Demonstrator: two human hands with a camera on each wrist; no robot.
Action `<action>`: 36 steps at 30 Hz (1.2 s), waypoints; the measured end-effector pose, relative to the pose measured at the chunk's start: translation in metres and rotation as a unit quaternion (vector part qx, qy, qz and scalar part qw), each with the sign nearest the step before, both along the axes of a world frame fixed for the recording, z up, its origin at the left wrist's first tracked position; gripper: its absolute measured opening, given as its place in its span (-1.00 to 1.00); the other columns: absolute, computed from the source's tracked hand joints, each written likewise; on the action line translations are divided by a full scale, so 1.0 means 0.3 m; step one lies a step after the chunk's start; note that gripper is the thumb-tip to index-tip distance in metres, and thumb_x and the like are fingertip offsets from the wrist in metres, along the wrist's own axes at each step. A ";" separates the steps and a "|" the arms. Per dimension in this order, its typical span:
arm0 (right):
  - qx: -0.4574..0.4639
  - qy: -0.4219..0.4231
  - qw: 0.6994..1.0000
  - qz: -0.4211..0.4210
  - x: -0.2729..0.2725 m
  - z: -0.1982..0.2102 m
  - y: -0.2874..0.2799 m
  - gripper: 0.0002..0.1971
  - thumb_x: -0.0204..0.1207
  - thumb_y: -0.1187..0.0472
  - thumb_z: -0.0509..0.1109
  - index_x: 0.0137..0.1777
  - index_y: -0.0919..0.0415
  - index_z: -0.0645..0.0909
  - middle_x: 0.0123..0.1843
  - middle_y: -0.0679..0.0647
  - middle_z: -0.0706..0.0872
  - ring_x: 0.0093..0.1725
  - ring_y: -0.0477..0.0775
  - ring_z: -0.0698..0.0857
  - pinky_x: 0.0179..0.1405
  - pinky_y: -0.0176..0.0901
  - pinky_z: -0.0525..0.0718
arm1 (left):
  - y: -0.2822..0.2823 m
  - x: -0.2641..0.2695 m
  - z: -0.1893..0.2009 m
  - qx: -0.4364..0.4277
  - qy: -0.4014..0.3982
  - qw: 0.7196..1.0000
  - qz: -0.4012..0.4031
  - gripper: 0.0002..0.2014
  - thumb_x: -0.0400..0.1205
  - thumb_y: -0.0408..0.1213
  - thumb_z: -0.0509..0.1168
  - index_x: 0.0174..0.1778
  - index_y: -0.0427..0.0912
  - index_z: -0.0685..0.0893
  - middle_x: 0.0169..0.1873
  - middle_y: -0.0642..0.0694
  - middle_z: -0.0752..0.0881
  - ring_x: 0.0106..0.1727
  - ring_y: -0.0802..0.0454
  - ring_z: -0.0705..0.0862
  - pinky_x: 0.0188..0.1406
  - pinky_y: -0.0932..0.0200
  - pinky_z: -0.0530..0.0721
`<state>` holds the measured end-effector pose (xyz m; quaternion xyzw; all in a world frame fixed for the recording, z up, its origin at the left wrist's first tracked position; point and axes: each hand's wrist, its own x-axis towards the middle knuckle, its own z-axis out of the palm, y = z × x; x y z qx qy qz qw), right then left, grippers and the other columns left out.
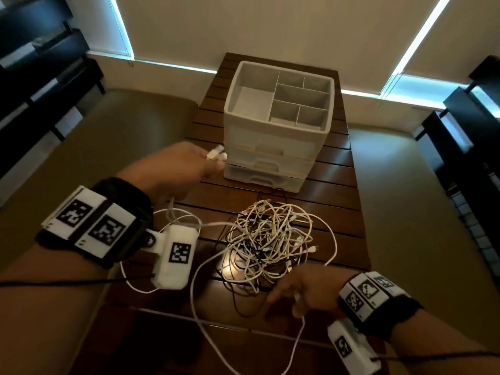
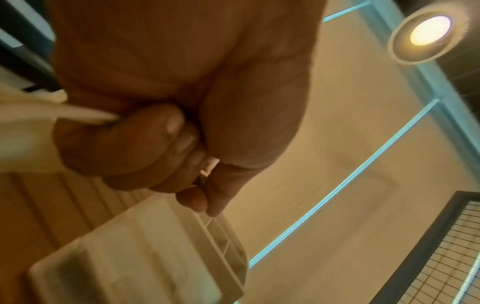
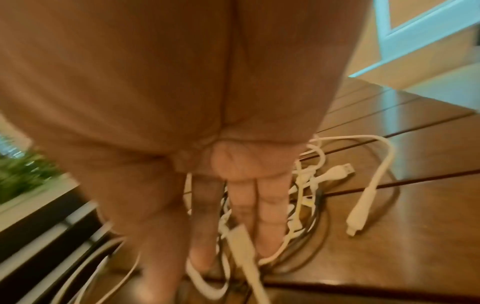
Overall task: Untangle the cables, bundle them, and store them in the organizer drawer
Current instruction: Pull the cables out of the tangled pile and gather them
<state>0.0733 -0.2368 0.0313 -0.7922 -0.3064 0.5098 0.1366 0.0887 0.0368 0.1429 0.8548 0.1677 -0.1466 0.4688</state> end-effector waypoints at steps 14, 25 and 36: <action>-0.060 -0.249 0.919 -0.298 0.207 -0.260 -0.095 -0.71 0.50 0.18 0.37 0.21 -0.01 0.70 0.18 0.11 0.76 0.12 0.18 0.73 0.14 -0.02 0.70 | -0.090 -0.027 -0.264 -0.005 0.164 0.978 -0.130 -0.61 0.72 0.10 0.15 -0.34 -0.07 0.53 -0.54 0.05 0.42 -0.54 0.11 0.31 -0.48 0.18 0.30; 0.067 -0.245 0.894 -0.370 0.256 -0.027 -0.100 -0.79 0.35 0.30 0.61 -0.23 0.10 0.61 -0.24 -0.02 0.72 -0.24 -0.09 0.72 -0.34 -0.26 0.63 | -0.095 0.008 -0.312 -0.186 0.019 0.981 -0.050 -0.61 0.75 0.02 0.07 -0.32 -0.07 0.55 -0.62 0.12 0.41 -0.59 0.16 0.27 -0.59 0.24 0.24; 0.312 -0.071 0.842 -0.434 0.215 0.152 0.085 -0.89 0.53 0.48 0.39 -0.13 0.29 0.66 -0.30 0.20 0.75 -0.34 0.06 0.75 -0.30 -0.13 0.75 | -0.187 0.009 -0.309 -0.215 -0.050 0.972 -0.082 -0.76 0.77 -0.17 0.14 -0.16 -0.04 0.62 -0.36 0.00 0.62 -0.54 0.26 0.43 -0.49 0.26 0.37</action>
